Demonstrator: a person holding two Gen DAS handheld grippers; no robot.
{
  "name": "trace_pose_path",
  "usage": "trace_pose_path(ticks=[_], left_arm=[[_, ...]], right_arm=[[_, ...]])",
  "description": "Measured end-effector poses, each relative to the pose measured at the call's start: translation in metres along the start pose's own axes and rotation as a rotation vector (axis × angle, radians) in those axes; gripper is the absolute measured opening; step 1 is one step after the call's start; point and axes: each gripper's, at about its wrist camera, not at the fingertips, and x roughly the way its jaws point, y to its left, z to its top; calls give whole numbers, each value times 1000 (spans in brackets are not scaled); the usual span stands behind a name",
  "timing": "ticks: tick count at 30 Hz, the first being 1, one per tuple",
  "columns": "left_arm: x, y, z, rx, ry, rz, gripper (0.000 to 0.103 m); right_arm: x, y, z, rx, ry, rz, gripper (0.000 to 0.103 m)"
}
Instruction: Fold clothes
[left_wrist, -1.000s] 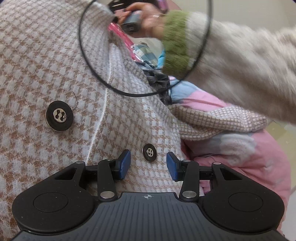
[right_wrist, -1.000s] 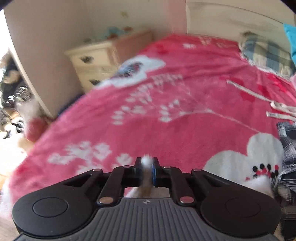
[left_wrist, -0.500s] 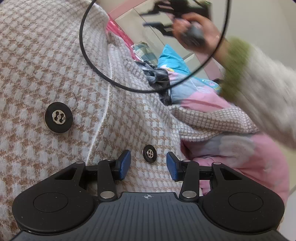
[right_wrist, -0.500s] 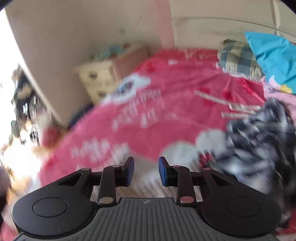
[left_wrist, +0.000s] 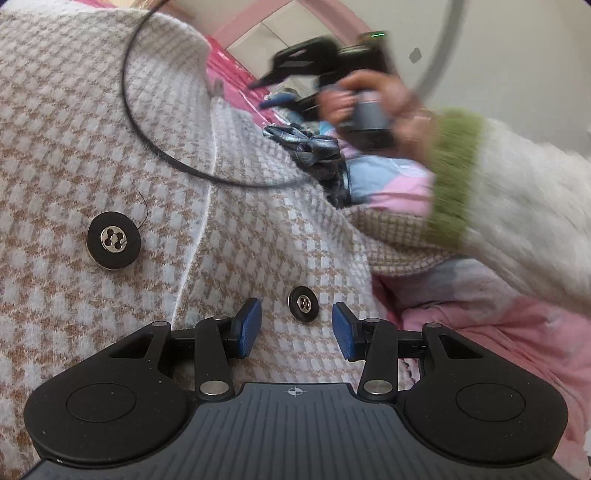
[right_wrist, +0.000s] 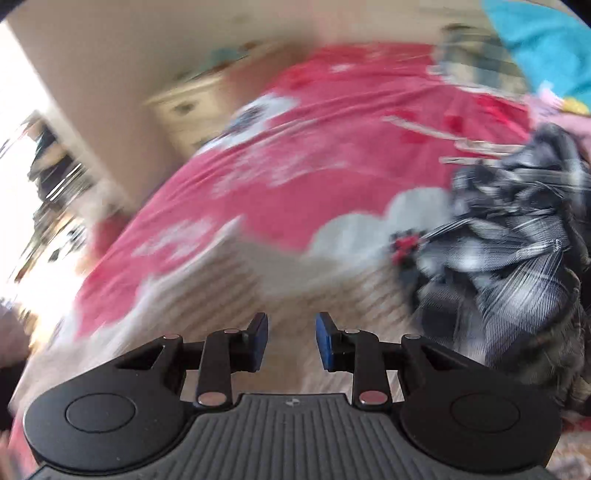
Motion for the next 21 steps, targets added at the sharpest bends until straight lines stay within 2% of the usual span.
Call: trace_pose_path(ticks=[2, 4, 7, 9, 12, 14, 16, 18, 21], left_arm=[[0, 1, 1, -8, 3, -3, 43], [0, 2, 2, -12, 5, -7, 43], [0, 3, 2, -9, 4, -8, 43], [-1, 2, 2, -2, 2, -8, 43], [-2, 3, 1, 6, -2, -7, 43], [-2, 4, 1, 4, 0, -8, 43], [-3, 6, 1, -3, 2, -12, 43], [-3, 7, 0, -10, 4, -18, 43], [-3, 9, 0, -17, 5, -25, 43]], right_arm=[[1, 16, -14, -113, 97, 31, 30], [18, 26, -34, -205, 185, 14, 30], [67, 24, -59, -193, 238, -22, 32], [73, 22, -60, -143, 191, -14, 32], [49, 18, -52, -51, 88, 0, 33], [30, 15, -42, -16, 25, 46, 33], [25, 14, -33, 2, 19, 86, 33], [32, 14, -27, 20, 19, 60, 33], [41, 9, -20, 114, -25, 65, 35]])
